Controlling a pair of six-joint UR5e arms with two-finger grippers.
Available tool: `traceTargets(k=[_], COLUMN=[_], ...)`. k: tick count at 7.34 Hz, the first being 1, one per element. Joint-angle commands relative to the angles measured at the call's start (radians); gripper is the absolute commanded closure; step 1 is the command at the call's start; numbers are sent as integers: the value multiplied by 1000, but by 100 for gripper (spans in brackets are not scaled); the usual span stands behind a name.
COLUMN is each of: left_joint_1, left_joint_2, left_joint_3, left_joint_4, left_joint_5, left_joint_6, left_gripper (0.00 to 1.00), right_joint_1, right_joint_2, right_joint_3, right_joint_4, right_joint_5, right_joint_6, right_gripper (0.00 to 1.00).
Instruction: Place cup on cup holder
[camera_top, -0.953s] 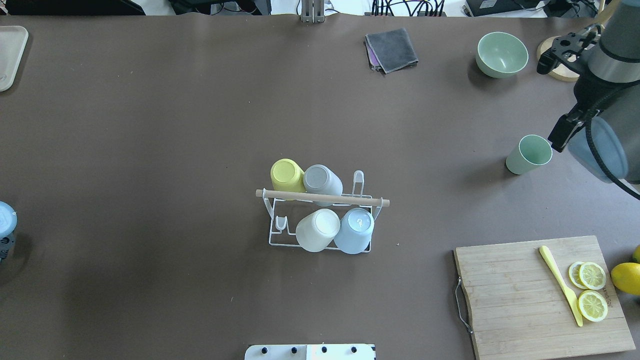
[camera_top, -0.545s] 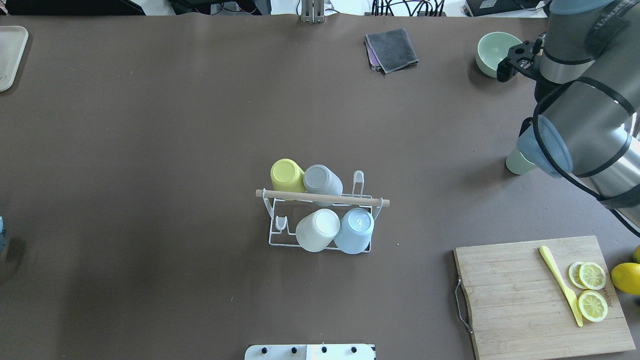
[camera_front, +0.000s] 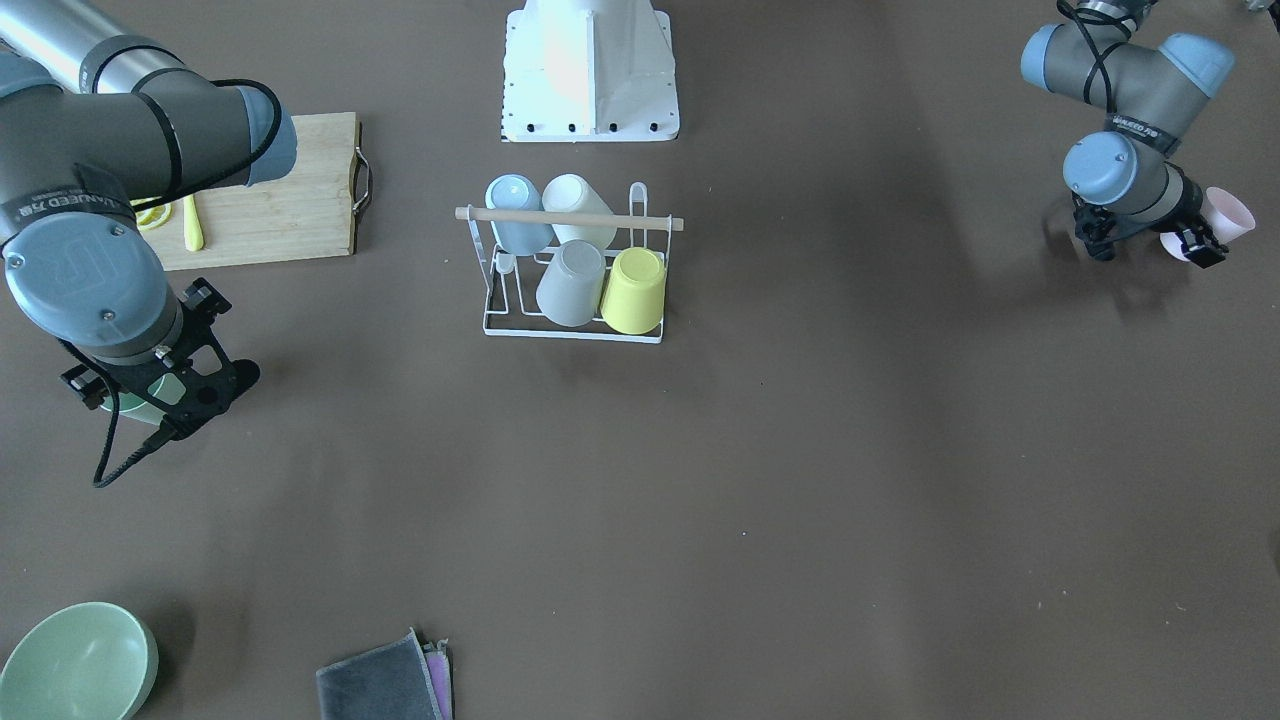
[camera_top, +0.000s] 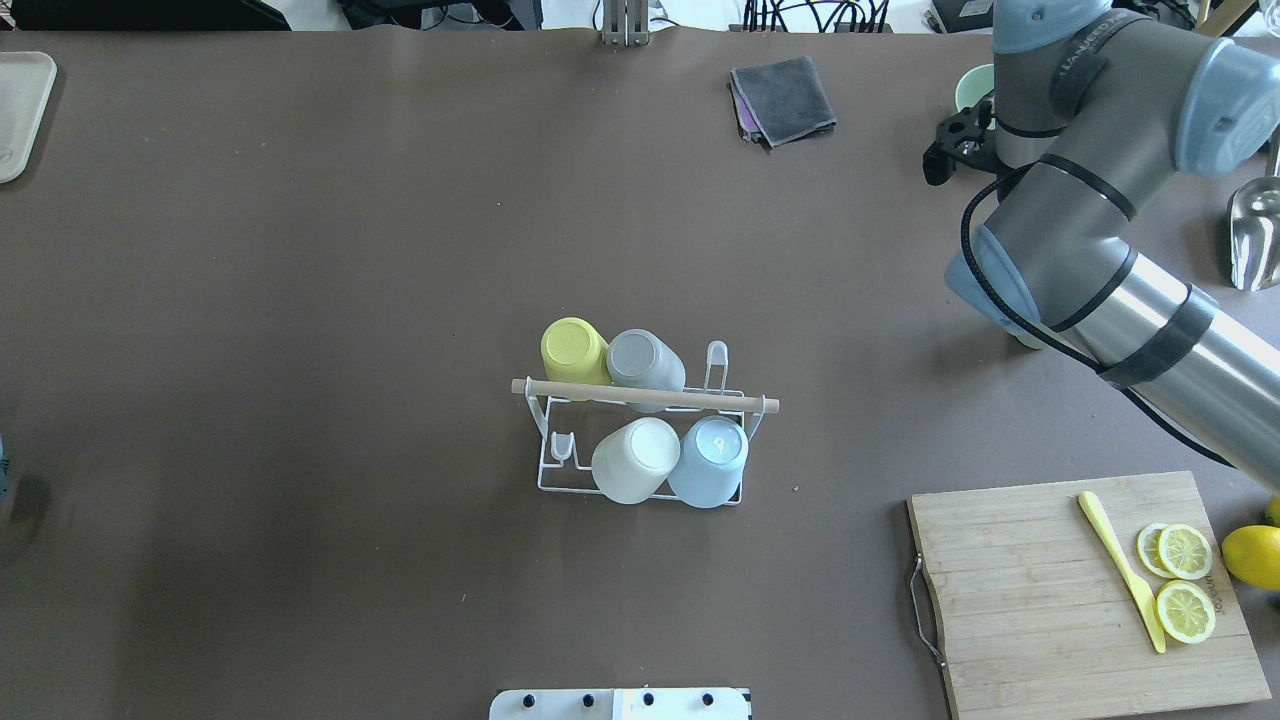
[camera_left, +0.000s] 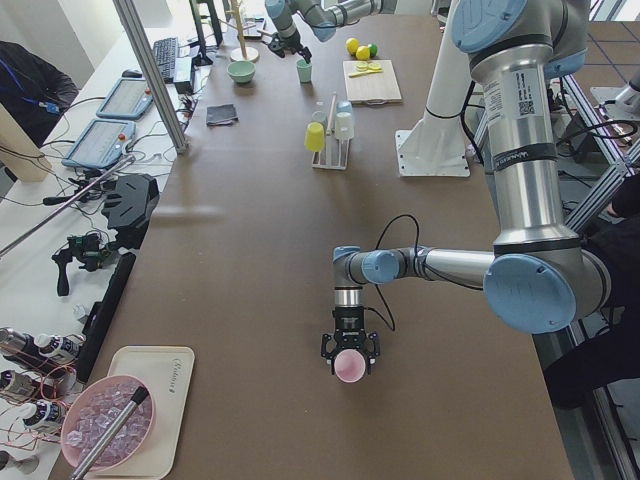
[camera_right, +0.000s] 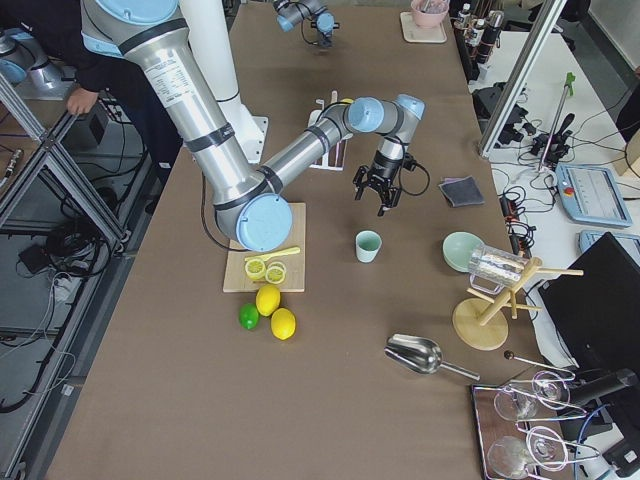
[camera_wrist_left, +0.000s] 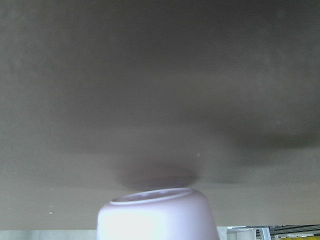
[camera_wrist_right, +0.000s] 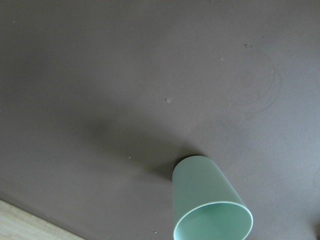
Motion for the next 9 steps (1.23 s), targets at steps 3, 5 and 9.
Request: traceTargets(k=[3, 5, 9], left_joint_1=[-2, -2, -3], left_joint_2=[2, 2, 15], left_joint_3=[4, 4, 27], left_joint_4=[-16, -19, -93], left_joint_5=[0, 0, 0], left_joint_6=[0, 0, 8], left_gripper=[2, 2, 24], right_joint_1=[-68, -68, -122], right_joint_2=[77, 182, 212], right_joint_3=[-153, -315, -432], right_joint_4=[18, 17, -31], right_joint_5=[-110, -167, -236], right_joint_6=[-99, -227, -301], right_gripper=[0, 0, 0])
